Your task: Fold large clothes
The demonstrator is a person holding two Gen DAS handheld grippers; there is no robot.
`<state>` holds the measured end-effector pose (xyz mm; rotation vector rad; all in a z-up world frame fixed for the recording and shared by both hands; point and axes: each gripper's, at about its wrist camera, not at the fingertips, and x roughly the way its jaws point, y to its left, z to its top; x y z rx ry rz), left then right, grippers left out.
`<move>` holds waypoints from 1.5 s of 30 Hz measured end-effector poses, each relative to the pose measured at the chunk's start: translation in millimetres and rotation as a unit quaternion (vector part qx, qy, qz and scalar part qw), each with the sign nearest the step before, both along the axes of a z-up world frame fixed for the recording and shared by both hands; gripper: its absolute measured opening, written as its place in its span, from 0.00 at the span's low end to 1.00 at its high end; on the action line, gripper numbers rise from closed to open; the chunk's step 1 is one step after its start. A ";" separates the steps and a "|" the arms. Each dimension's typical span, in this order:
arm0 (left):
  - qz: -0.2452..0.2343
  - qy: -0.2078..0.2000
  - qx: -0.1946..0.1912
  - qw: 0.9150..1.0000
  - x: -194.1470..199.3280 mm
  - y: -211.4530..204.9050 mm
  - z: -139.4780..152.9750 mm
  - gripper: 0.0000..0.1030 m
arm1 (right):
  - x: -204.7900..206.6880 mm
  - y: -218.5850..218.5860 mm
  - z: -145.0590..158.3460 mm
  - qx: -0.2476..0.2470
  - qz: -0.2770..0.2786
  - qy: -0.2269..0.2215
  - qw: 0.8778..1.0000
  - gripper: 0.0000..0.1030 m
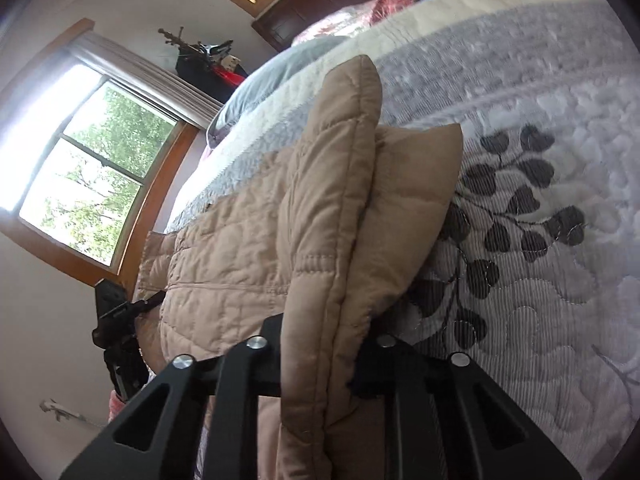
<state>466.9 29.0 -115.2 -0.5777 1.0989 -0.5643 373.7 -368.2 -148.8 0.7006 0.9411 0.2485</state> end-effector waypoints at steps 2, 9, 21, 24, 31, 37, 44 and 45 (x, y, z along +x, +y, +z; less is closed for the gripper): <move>0.002 -0.016 -0.002 1.000 -12.6 2.8 11.7 0.15 | -6.1 4.1 12.6 -0.009 0.003 -0.010 1.000 0.16; -0.004 -0.062 -0.007 0.998 -67.8 19.2 62.8 0.13 | -51.0 36.2 68.0 -0.033 0.037 -0.057 0.997 0.16; -0.022 -0.093 0.026 0.995 -187.4 73.0 80.5 0.14 | -126.8 68.9 66.5 -0.038 0.078 -0.067 0.994 0.16; -0.021 -0.071 0.049 0.996 -192.9 76.5 53.6 0.15 | -136.3 74.3 42.5 -0.044 0.079 -0.039 0.995 0.16; -0.014 -0.010 0.074 0.997 -183.0 84.4 -9.7 0.31 | -130.9 66.7 -13.4 -0.037 0.057 0.021 0.997 0.21; -0.014 -0.014 0.050 0.999 -181.7 89.5 -24.2 0.33 | -131.8 59.3 -40.2 -0.003 0.049 0.028 0.998 0.24; -0.003 -0.013 0.050 0.999 -193.7 86.0 -20.3 0.35 | -133.9 54.8 -41.5 -0.004 0.042 0.032 0.999 0.32; -0.001 -0.011 0.051 0.999 -196.1 86.3 -20.7 0.36 | -135.4 53.3 -38.3 -0.009 0.036 0.035 0.999 0.38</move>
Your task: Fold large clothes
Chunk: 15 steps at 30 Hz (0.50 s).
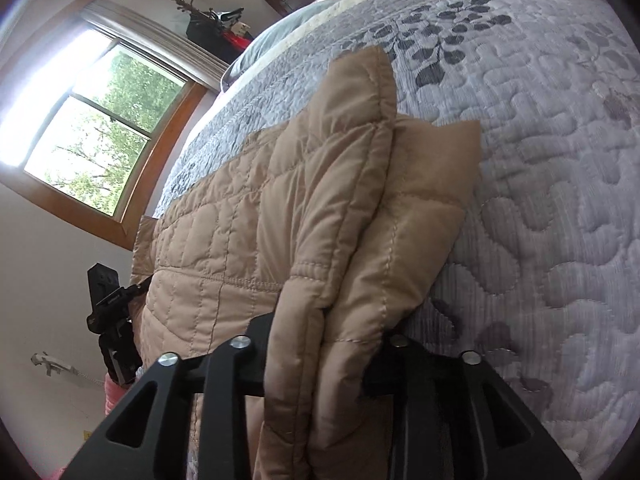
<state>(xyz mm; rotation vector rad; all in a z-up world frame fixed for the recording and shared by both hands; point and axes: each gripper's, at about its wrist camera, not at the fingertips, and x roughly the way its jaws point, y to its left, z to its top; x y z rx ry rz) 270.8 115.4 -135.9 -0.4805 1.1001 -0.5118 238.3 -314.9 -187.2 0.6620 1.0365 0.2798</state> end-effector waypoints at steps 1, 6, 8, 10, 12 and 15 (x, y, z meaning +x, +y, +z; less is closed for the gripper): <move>0.006 0.003 0.002 1.000 -1.3 0.9 1.5 0.37 | -0.9 2.4 4.1 -0.009 -0.003 0.003 1.000 0.38; 0.023 -0.013 0.050 0.998 -21.3 4.2 25.0 0.43 | -21.7 16.2 44.7 -0.151 -0.014 0.006 0.988 0.41; 0.039 -0.024 0.068 0.997 -35.4 12.3 36.6 0.44 | -33.5 25.3 64.2 -0.207 -0.013 0.000 0.978 0.41; 0.059 -0.034 0.080 0.994 -50.6 25.9 47.2 0.45 | -44.5 32.2 81.2 -0.241 -0.010 -0.013 0.970 0.40; 0.080 -0.034 0.085 0.993 -71.1 40.7 54.4 0.46 | -55.5 40.4 99.1 -0.248 0.007 -0.029 0.968 0.40; 0.104 -0.033 0.094 0.990 -102.4 57.7 59.0 0.46 | -68.6 58.6 113.2 -0.241 0.050 -0.040 0.968 0.38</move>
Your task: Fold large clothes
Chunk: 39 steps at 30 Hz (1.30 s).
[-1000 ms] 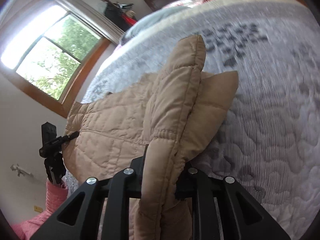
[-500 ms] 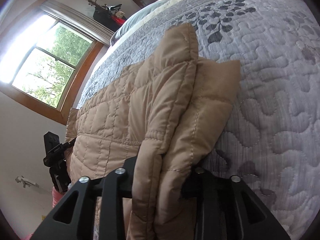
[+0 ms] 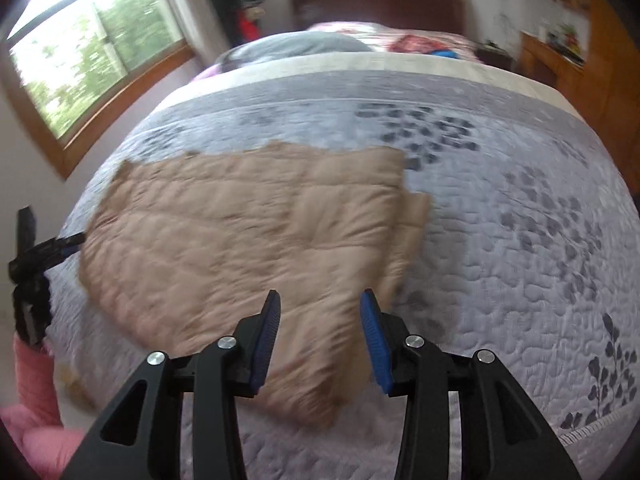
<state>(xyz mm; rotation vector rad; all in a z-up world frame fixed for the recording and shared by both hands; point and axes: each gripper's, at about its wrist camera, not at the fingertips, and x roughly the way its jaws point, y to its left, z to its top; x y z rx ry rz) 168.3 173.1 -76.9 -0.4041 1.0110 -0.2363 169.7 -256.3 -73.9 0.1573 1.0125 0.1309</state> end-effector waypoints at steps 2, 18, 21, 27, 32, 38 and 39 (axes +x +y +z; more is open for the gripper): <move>0.018 0.004 0.002 1.000 -18.9 7.5 0.2 0.46 | 0.0 12.0 -1.3 0.000 0.018 0.016 1.000 0.32; 0.061 0.013 -0.073 0.995 -84.5 -7.9 -25.3 0.54 | -5.0 18.6 -49.6 -0.008 0.042 0.094 0.995 0.23; 0.066 0.014 -0.093 0.993 -81.6 -11.9 -31.4 0.54 | -4.7 15.2 -58.5 0.001 0.037 0.100 0.994 0.20; 0.076 0.011 -0.128 0.989 -71.5 -18.6 -41.8 0.55 | -2.7 8.8 -73.8 0.026 0.029 0.110 0.993 0.20; 0.094 0.008 -0.151 0.984 -58.7 -16.1 -51.6 0.58 | -2.6 6.6 -77.2 0.035 0.026 0.109 0.993 0.19; 0.117 0.002 -0.192 0.974 -50.7 -11.5 -57.9 0.59 | -1.5 4.7 -79.0 0.041 0.025 0.113 0.992 0.19; 0.120 0.002 -0.198 0.973 -49.5 -11.0 -58.2 0.56 | -1.0 4.3 -79.2 0.042 0.025 0.114 0.992 0.18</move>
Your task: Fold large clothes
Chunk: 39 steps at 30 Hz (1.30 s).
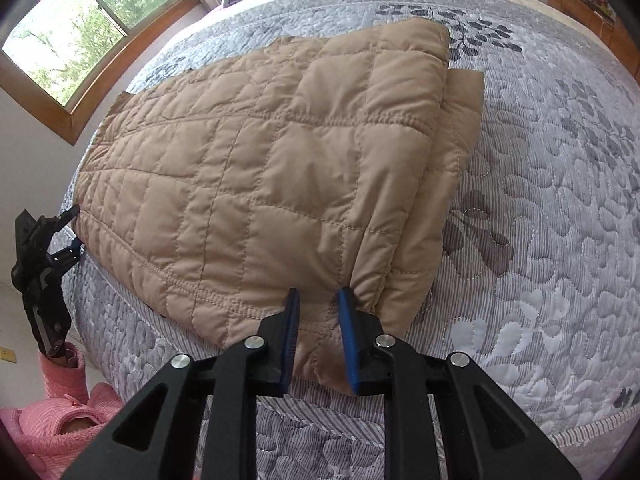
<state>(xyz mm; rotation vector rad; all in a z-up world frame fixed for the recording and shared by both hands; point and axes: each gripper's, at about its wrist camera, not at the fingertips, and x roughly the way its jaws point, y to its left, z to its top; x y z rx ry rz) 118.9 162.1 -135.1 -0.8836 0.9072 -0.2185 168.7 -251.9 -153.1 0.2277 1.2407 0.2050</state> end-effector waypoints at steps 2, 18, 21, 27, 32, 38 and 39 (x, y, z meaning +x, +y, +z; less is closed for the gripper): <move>0.000 -0.002 -0.007 1.000 2.0 0.0 0.2 0.41 | 1.0 0.1 -0.3 0.001 -0.001 0.002 1.000 0.18; -0.016 0.031 -0.027 0.999 19.9 13.7 -28.5 0.17 | 8.4 -0.3 -3.1 0.004 -0.005 0.018 1.000 0.17; -0.024 0.037 -0.034 0.998 25.0 17.1 -32.5 0.17 | 10.4 1.4 -5.1 0.003 -0.004 0.017 1.000 0.17; -0.019 0.034 -0.046 0.998 27.6 24.0 -34.8 0.13 | 4.9 -2.6 -8.6 0.013 -0.008 0.006 1.000 0.17; -0.023 -0.033 0.032 0.999 9.4 12.1 11.7 0.10 | -0.2 -7.8 -10.2 0.019 -0.014 0.003 1.000 0.17; -0.081 -0.141 0.071 0.984 -5.9 -22.1 87.1 0.10 | -1.1 -3.9 -9.3 0.006 -0.013 0.002 1.000 0.17; -0.098 -0.157 0.081 0.979 -6.9 -33.2 98.8 0.10 | -1.1 -3.3 -8.9 0.007 -0.015 0.002 1.000 0.17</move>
